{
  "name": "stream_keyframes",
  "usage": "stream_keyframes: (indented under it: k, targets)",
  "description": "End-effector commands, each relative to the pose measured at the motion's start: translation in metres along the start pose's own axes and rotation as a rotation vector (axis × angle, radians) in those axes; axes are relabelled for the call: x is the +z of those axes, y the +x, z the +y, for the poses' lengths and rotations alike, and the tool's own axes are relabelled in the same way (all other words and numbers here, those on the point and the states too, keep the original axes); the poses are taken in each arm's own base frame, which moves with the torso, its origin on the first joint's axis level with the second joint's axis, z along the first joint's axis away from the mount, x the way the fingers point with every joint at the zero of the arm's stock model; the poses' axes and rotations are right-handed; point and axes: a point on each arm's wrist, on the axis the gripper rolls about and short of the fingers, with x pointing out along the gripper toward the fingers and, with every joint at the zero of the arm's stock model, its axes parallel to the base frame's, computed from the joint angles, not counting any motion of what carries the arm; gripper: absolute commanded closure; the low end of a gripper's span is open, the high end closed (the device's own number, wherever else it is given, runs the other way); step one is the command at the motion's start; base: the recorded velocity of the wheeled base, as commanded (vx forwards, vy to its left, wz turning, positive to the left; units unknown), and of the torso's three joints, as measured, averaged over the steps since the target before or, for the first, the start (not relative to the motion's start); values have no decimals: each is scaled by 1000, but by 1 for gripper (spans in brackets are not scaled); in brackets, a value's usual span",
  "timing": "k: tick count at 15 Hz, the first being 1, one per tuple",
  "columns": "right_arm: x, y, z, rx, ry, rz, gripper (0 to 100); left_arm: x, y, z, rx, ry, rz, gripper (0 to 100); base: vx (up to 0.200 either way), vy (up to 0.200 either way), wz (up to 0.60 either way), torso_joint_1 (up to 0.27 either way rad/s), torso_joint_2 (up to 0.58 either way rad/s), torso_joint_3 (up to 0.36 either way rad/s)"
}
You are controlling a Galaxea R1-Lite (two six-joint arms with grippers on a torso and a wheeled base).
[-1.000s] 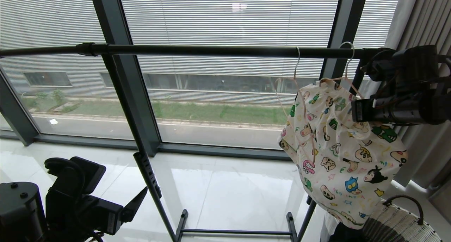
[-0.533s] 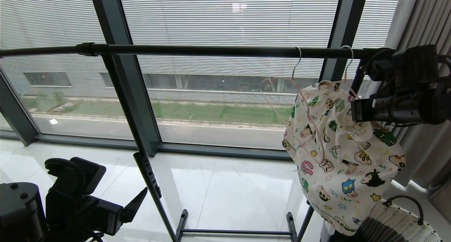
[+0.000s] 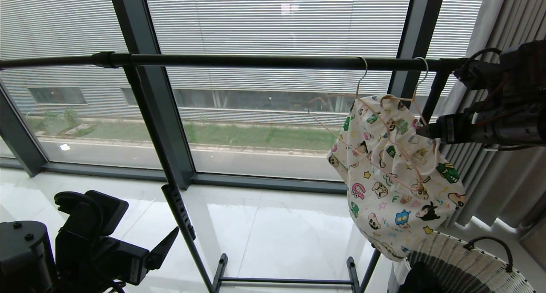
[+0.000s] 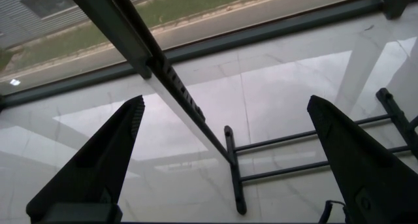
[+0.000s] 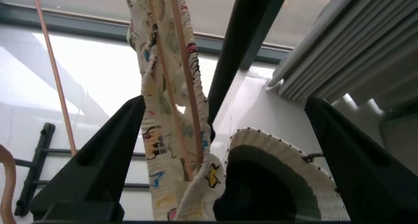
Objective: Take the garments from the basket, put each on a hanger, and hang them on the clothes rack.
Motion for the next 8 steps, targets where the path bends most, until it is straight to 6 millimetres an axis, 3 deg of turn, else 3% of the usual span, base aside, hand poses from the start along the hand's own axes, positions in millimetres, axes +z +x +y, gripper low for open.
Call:
stream_keyframes:
  k: [1, 4, 6, 8]
  targets:
    - [3, -37, -10, 0, -34, -12, 0, 0, -1, 0, 2, 0, -5, 0, 0, 0, 0, 0, 0, 0]
    - [2, -57, -24, -13, -114, -9, 0, 1, -3, 2, 8, -3, -17, 0, 0, 0, 0, 0, 0, 0]
    - [-3, -61, -40, -46, -160, 2, 0, 2, -5, 3, 16, -8, -27, 0, -200, 0, 0, 2, -2, 5]
    - [-9, -62, -48, -76, -180, 23, 0, 3, -7, 4, 20, -11, -33, 0, -200, -200, 0, 12, 5, -2]
